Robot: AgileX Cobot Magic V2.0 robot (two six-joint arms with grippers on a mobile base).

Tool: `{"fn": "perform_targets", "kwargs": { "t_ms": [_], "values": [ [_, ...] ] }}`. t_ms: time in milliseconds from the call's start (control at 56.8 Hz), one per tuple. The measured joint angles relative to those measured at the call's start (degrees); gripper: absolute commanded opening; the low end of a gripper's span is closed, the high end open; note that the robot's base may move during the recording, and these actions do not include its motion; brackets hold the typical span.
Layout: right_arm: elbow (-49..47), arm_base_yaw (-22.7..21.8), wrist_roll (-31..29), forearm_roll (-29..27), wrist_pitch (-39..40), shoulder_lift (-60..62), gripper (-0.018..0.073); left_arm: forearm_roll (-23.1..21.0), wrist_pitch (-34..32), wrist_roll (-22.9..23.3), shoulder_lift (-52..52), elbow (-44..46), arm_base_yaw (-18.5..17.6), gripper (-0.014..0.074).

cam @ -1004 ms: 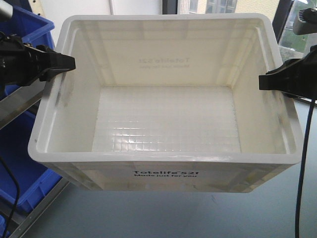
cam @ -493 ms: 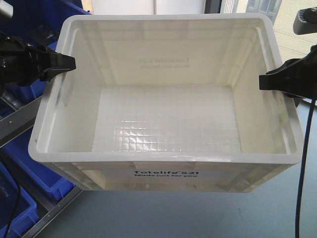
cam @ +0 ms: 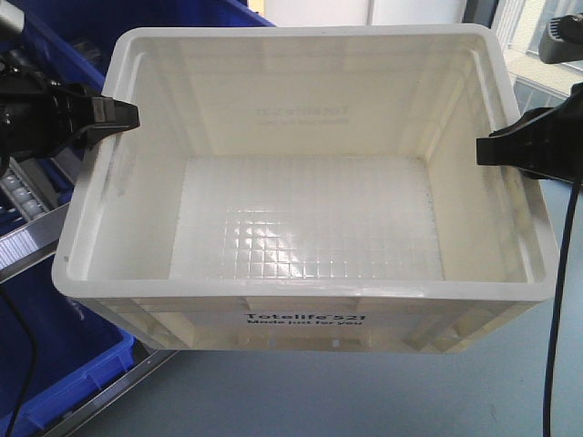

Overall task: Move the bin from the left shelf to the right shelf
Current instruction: 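Hold the tote steady while the base turns toward the blue-bin roller shelf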

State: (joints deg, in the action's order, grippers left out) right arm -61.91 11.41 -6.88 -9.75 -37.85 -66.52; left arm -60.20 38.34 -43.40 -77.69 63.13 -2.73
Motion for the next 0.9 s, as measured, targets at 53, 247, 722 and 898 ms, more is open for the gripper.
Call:
{"fn": "perform_targets", "kwargs": {
  "t_ms": [53,247,722,898],
  "values": [
    [0.00,0.00,0.00,0.00,0.00,0.00,-0.0004,0.00,0.00,0.00,0.00,0.00,0.00,-0.0003],
    [0.00,0.00,0.00,0.00,0.00,0.00,-0.0004,0.00,0.00,0.00,0.00,0.00,0.00,-0.0003],
    [0.00,0.00,0.00,0.00,0.00,0.00,-0.0004,0.00,0.00,0.00,0.00,0.00,0.00,-0.0003],
    [0.00,0.00,0.00,0.00,0.00,0.00,-0.0004,0.00,0.00,0.00,0.00,0.00,0.00,-0.0003]
  ]
}}
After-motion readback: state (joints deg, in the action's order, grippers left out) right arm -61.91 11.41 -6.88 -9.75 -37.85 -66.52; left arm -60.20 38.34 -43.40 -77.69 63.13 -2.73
